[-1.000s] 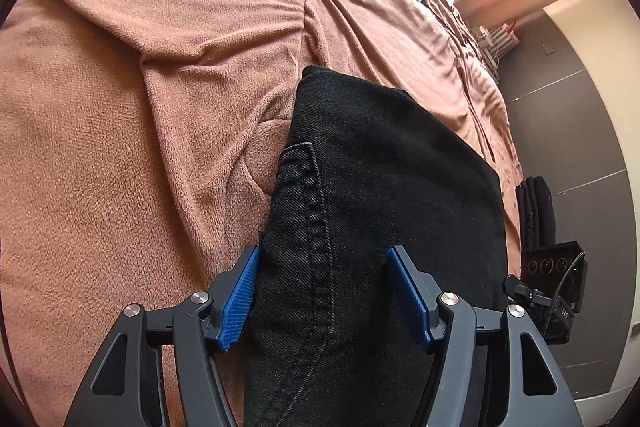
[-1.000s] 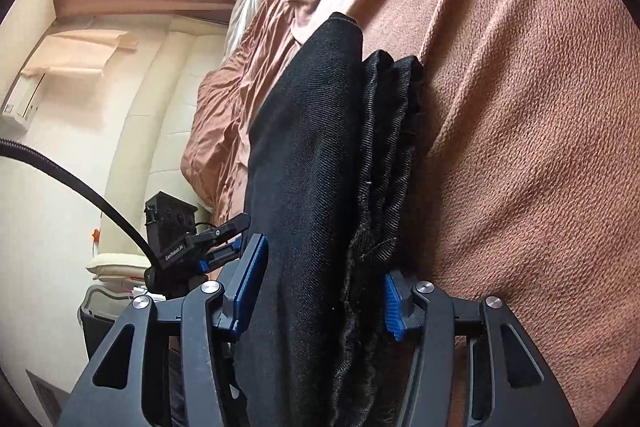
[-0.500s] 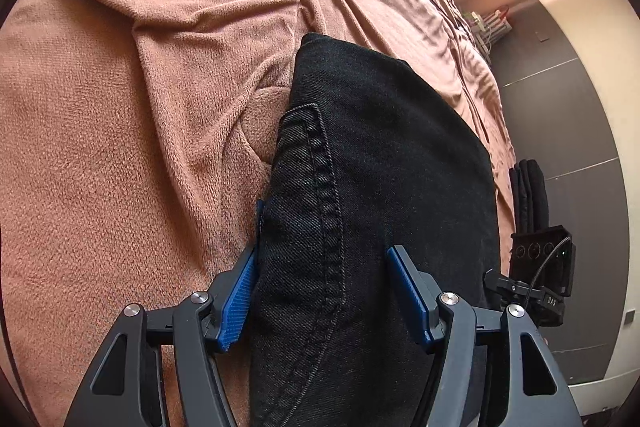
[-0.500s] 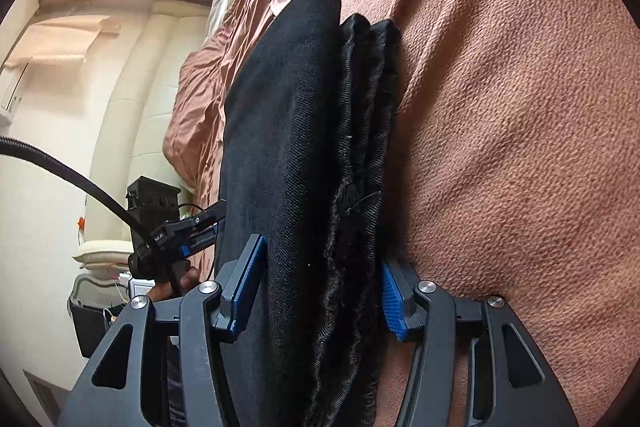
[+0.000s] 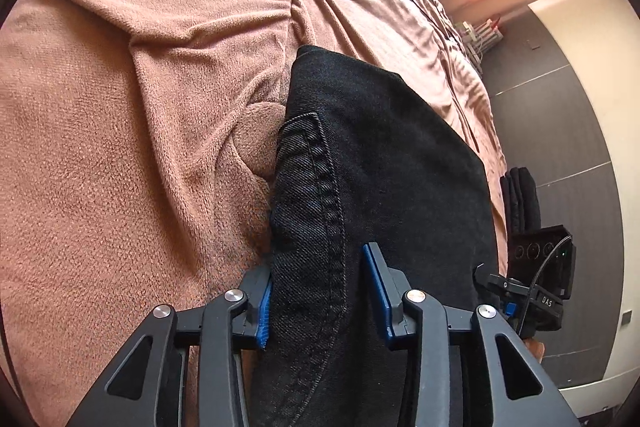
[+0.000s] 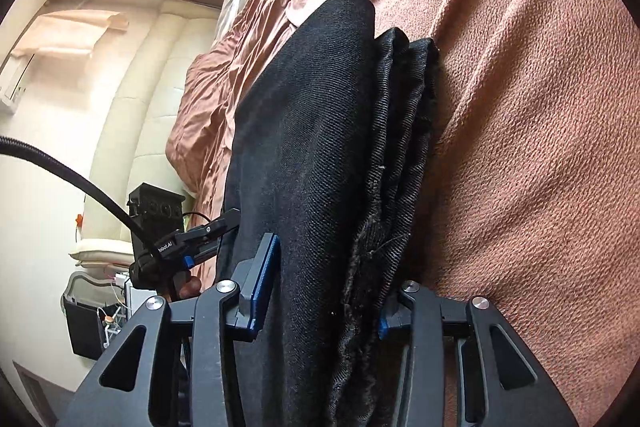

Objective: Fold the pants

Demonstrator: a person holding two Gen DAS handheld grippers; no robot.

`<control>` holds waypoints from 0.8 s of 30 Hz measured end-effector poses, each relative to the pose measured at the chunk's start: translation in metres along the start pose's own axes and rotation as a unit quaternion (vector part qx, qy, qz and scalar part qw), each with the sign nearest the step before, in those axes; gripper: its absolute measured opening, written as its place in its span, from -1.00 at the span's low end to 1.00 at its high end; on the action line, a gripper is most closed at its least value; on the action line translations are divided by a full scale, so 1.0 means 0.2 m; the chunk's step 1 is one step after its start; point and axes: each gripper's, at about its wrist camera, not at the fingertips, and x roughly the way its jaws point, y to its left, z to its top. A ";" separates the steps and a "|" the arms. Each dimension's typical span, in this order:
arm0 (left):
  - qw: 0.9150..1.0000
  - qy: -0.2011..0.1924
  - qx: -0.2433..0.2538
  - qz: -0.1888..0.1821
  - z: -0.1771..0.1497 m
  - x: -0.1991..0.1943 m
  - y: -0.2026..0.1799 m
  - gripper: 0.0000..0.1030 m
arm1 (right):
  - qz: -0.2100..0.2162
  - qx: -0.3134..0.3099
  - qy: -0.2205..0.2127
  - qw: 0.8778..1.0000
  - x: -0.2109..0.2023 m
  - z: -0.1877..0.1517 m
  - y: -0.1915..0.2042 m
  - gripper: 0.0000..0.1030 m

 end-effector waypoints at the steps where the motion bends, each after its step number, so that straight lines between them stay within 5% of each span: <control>1: 1.000 -0.002 0.001 -0.001 0.00 -0.01 -0.01 -0.25 | -0.002 -0.003 -0.001 1.000 0.01 -0.01 0.02 -0.30; 24: 0.996 -0.077 0.039 -0.007 -0.12 -0.35 -0.23 -0.53 | 0.005 -0.085 -0.076 0.993 -0.10 -0.27 0.26 -0.48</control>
